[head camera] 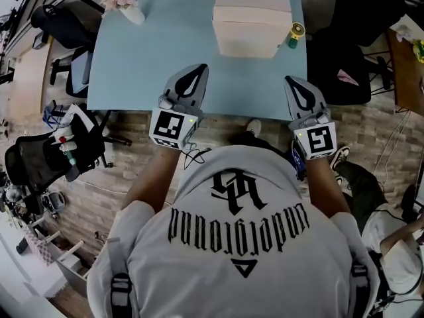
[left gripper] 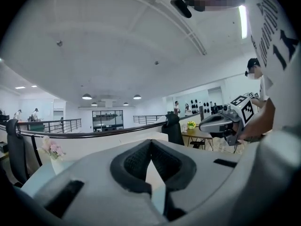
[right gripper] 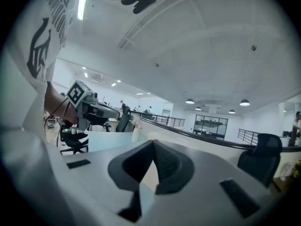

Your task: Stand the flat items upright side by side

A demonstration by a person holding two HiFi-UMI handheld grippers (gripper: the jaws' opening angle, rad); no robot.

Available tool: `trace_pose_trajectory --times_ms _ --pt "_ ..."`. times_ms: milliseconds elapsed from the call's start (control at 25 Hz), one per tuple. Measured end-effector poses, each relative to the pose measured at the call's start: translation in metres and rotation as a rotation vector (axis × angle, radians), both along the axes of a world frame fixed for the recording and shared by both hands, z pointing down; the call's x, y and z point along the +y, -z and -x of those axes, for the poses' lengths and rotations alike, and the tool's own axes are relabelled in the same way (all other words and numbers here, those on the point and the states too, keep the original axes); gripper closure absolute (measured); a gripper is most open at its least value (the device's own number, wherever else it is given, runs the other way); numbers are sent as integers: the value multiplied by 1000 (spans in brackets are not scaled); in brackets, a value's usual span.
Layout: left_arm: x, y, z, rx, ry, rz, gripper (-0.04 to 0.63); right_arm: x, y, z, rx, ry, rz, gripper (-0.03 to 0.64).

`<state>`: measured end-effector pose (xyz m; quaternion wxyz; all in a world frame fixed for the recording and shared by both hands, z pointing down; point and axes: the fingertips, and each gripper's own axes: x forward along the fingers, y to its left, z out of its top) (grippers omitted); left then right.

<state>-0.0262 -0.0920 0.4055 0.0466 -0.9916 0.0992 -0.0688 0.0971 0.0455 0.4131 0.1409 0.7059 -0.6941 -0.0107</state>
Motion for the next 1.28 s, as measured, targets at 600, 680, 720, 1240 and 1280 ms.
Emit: trace_pose_trajectory --times_ms 600,680,720,1240,1280 --pt "39 12 227 61 -48 -1 597 38 12 225 -15 -31 -80 612" --pt "44 20 246 79 -44 17 597 43 16 246 -13 -33 -97 612" --pt "46 25 254 91 -43 21 597 45 19 255 -10 -33 -106 612" --pt "58 36 292 128 -40 13 597 60 41 296 19 -22 -145 612" --pt "59 37 291 125 -41 19 597 60 41 295 12 -23 -146 612"
